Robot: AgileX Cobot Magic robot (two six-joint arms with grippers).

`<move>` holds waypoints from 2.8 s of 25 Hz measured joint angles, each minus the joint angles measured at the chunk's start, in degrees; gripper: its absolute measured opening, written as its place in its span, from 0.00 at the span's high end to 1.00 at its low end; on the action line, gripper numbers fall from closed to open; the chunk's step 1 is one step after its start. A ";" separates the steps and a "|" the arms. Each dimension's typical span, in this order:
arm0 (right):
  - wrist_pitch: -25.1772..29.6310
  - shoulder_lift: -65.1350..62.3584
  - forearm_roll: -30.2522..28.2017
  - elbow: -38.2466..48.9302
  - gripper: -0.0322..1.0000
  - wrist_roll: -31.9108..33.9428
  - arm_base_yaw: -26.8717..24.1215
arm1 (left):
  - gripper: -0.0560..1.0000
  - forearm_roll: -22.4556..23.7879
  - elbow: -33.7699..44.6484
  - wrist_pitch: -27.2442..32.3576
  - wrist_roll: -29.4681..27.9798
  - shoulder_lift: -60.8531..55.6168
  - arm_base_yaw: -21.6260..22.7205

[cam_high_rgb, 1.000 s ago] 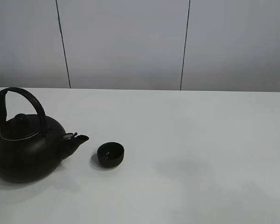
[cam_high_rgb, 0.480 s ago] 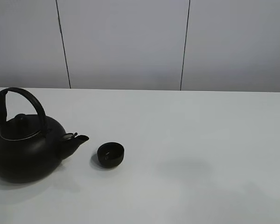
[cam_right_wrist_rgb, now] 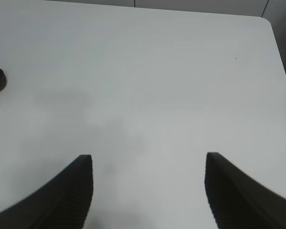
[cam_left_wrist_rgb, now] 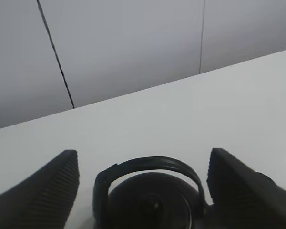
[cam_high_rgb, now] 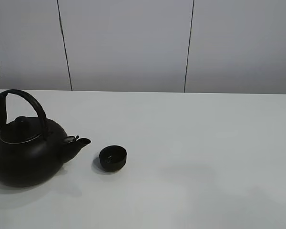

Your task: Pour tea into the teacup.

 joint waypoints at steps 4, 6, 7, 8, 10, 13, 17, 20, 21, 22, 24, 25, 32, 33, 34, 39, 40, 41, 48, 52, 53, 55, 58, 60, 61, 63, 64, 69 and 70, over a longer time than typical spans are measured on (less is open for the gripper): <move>0.00 0.00 0.00 0.00 0.52 0.00 0.00 | 0.44 4.91 0.00 -6.69 -2.12 7.53 5.43; 0.00 0.00 0.00 0.00 0.52 0.00 0.00 | 0.44 6.29 0.00 -10.17 -2.38 11.33 7.65; 0.00 0.00 0.00 0.00 0.52 0.00 0.00 | 0.45 6.78 0.00 -11.85 -2.43 13.25 8.77; 0.00 0.00 0.00 0.00 0.52 0.00 0.00 | 0.46 7.26 0.00 -13.45 -2.43 15.03 9.79; 0.00 0.00 0.00 0.00 0.52 0.00 0.00 | 0.47 8.59 -0.06 -16.25 -1.91 18.08 11.35; 0.00 0.00 0.00 0.00 0.52 0.00 0.00 | 0.48 9.09 -0.17 -20.13 0.17 22.72 12.84; 0.05 0.00 0.00 0.00 0.52 0.00 0.00 | 0.49 9.09 -0.23 -24.26 2.65 28.47 14.13; 0.05 0.00 0.00 0.00 0.52 0.00 0.00 | 0.49 9.03 -1.20 -25.93 4.26 31.76 15.34; 0.05 0.00 0.00 0.00 0.52 0.00 0.00 | 0.49 9.04 -1.61 -26.51 4.59 32.57 15.65; 0.05 0.00 0.00 0.00 0.52 0.00 0.00 | 0.49 9.04 -2.18 -26.98 4.83 33.19 15.73; 0.05 0.00 0.00 0.00 0.52 0.00 0.00 | 0.49 9.20 -3.56 -27.43 4.90 34.27 15.73; 0.05 0.00 0.00 0.00 0.52 0.00 0.00 | 0.49 9.58 -4.12 -27.80 4.90 34.95 15.73; 0.05 0.00 0.00 0.00 0.52 0.00 0.00 | 0.50 11.97 -7.10 -29.34 4.68 39.81 15.73; 0.05 0.00 0.00 0.00 0.52 0.00 0.00 | 0.50 12.11 -7.67 -29.60 4.68 40.68 15.73; 0.05 0.00 0.00 0.00 0.52 0.00 0.00 | 0.51 12.10 -8.19 -29.94 4.43 41.35 15.73; 0.05 0.00 0.00 0.00 0.52 0.00 0.00 | 0.73 12.32 -9.11 -31.84 3.63 42.35 15.73; 0.05 0.00 0.00 0.00 0.52 0.00 0.00 | 0.79 12.83 -9.11 -31.90 3.92 42.37 15.73; 0.05 0.00 0.00 0.00 0.52 0.00 0.00 | 0.79 12.79 -9.23 -31.79 4.49 42.37 15.73; -0.01 -0.05 0.00 0.00 0.52 0.00 0.00 | 0.80 12.50 -9.23 -31.70 4.78 42.37 15.73; -0.01 -0.05 0.00 0.00 0.52 0.00 0.00 | 0.80 13.01 -9.23 -28.93 4.78 40.26 15.73; -0.01 -0.05 0.00 0.00 0.52 0.00 0.00 | 0.80 13.21 -9.23 -27.01 4.71 39.05 15.73; -0.01 -0.05 0.00 0.00 0.52 0.00 0.00 | 0.81 13.57 -9.44 -22.27 4.04 35.88 15.26; -0.01 -0.05 0.00 0.00 0.52 0.00 0.00 | 0.81 13.80 -10.12 -17.04 1.71 31.03 13.72; -0.01 -0.05 0.00 0.00 0.52 0.00 0.00 | 0.81 13.86 -10.80 -15.41 -0.52 28.33 12.23; -0.01 -0.05 0.00 0.00 0.52 0.00 0.00 | 0.81 13.92 -11.08 -15.11 -1.70 27.06 11.34; -0.01 -0.05 0.00 0.00 0.52 0.00 0.00 | 0.81 13.29 -11.89 -14.23 -3.51 25.24 9.24; -0.01 -0.05 0.00 0.00 0.52 0.00 0.00 | 0.81 12.50 -12.23 -13.53 -3.97 24.61 7.93; -0.01 -0.05 0.00 0.00 0.52 0.00 0.00 | 0.82 6.99 -14.13 -9.17 -4.12 24.26 1.55; -0.01 -0.05 0.00 0.00 0.52 0.00 0.00 | 0.82 5.34 -14.49 -8.03 -3.68 24.26 0.43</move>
